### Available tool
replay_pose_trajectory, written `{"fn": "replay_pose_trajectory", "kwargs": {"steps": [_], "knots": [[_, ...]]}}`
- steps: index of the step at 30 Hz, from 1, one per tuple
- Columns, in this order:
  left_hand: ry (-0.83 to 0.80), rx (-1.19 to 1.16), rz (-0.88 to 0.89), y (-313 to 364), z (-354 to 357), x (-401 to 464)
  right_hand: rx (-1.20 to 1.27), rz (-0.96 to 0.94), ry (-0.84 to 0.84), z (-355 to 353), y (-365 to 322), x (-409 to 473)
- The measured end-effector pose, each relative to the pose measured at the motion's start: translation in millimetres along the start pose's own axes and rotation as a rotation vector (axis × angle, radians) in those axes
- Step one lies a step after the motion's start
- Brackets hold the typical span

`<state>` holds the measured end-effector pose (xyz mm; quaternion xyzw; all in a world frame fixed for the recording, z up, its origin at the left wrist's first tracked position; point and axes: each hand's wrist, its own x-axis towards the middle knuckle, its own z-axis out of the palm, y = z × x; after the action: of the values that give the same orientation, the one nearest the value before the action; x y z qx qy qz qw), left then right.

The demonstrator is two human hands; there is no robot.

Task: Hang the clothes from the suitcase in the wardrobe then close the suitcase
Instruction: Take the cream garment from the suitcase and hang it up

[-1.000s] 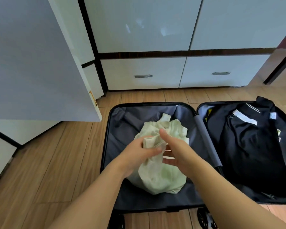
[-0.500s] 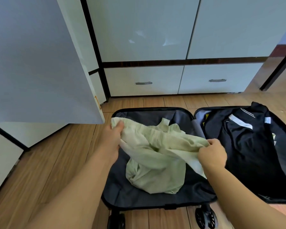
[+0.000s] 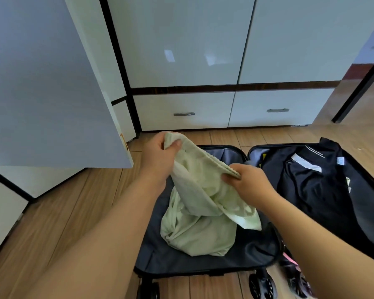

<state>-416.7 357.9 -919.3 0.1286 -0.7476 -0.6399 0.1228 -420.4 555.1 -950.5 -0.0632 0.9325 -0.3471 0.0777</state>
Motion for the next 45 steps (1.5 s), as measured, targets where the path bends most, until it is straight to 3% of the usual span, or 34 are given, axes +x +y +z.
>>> {"fn": "replay_pose_trajectory", "kwargs": {"steps": [2,4,7,9,11,12,13,15,16,19,24,27,32,37,41,43,45], "knots": [[0.052,0.091,-0.010,16.7,-1.6,5.6,-0.080,-0.004,0.059,-22.3,-11.1,4.0],[0.031,0.325,0.034,41.5,-5.2,4.6,-0.127,0.005,0.104,-46.5,-32.9,2.5],[0.019,0.546,0.110,100.8,-15.2,0.7,-0.092,0.029,0.195,-103.7,-83.1,-7.3],[0.148,0.526,0.251,163.5,-22.1,-2.9,-0.068,-0.079,0.454,-156.5,-127.9,-17.5],[0.302,0.487,0.536,228.3,-29.3,-9.6,-0.099,-0.305,0.758,-208.2,-165.9,-27.4],[0.237,0.613,0.601,261.7,-31.7,-14.8,-0.253,-0.323,0.717,-229.9,-185.6,-33.6],[0.022,0.802,0.572,288.2,-32.3,-21.3,-0.448,-0.290,0.486,-245.5,-199.1,-37.2],[-0.469,1.094,0.266,329.5,-47.6,-28.7,-0.638,0.004,-0.153,-280.9,-227.6,-49.9],[-0.544,1.137,0.170,352.8,-60.0,-25.7,-0.654,0.057,-0.262,-301.6,-243.8,-52.9],[-0.337,0.990,0.095,463.1,-101.4,-10.8,-0.526,0.030,-0.138,-384.5,-314.1,-52.0],[-0.400,0.889,0.085,627.6,-171.2,-14.6,-0.245,-0.032,-0.323,-501.7,-447.7,-74.0],[-0.445,0.870,0.064,701.8,-215.6,-26.7,-0.313,-0.101,-0.353,-545.6,-510.0,-84.3],[-0.370,0.804,0.099,783.2,-264.8,-58.5,-0.228,-0.307,-0.334,-581.6,-583.6,-99.0],[-0.116,0.820,0.222,829.4,-307.3,-94.8,-0.042,-0.497,-0.276,-600.2,-642.5,-114.8],[-0.002,0.846,0.164,850.1,-343.5,-122.5,-0.272,-0.595,-0.581,-616.5,-684.1,-133.7],[0.062,0.860,0.134,859.3,-362.6,-139.3,-0.600,-0.645,-0.532,-607.7,-706.3,-143.8],[0.109,0.884,0.118,867.4,-379.6,-150.2,-0.804,-0.732,-0.342,-599.0,-726.9,-153.1]]}}
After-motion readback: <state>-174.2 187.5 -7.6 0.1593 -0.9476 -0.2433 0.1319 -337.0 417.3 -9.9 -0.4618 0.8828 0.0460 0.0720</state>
